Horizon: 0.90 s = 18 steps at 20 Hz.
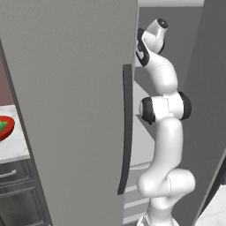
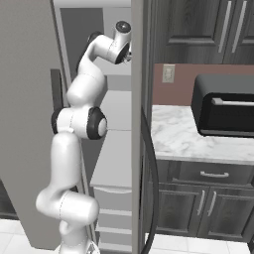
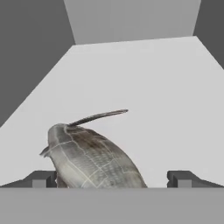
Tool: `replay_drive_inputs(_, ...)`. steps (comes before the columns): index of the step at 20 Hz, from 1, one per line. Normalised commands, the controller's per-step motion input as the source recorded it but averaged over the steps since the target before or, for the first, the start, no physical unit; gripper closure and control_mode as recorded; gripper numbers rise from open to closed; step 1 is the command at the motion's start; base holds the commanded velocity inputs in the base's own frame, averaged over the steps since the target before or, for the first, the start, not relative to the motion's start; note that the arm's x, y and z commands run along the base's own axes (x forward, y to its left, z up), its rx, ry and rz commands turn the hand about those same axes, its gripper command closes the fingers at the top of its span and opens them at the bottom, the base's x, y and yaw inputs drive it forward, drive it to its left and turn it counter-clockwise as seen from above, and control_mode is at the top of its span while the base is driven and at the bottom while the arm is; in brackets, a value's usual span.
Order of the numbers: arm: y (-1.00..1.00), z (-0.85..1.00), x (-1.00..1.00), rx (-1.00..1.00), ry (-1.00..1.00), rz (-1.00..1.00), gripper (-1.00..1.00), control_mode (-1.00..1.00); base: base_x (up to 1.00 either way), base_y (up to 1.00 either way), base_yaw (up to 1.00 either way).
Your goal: Take the fish, corn, and steak from the freezer and place them in the bowl on the counter.
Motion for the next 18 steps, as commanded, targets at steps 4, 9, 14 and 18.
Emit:
replay_drive_inputs(4, 0.02, -0.14, 0.00, 0.00, 0.10, 0.00, -1.00, -1.00, 0.00, 0.00, 0.00)
replay_drive_inputs(9, 0.06, -0.22, 0.00, 0.00, 0.01, 0.00, 1.00, -1.00, 0.00, 0.00, 0.00)
replay_drive_inputs(14, 0.02, -0.21, 0.00, 0.00, 0.00, 0.00, 1.00, -1.00, 0.00, 0.00, 0.00)
replay_drive_inputs(18, 0.01, -0.16, 0.00, 0.01, 0.00, 0.00, 1.00, -1.00, 0.00, 0.00, 0.00)
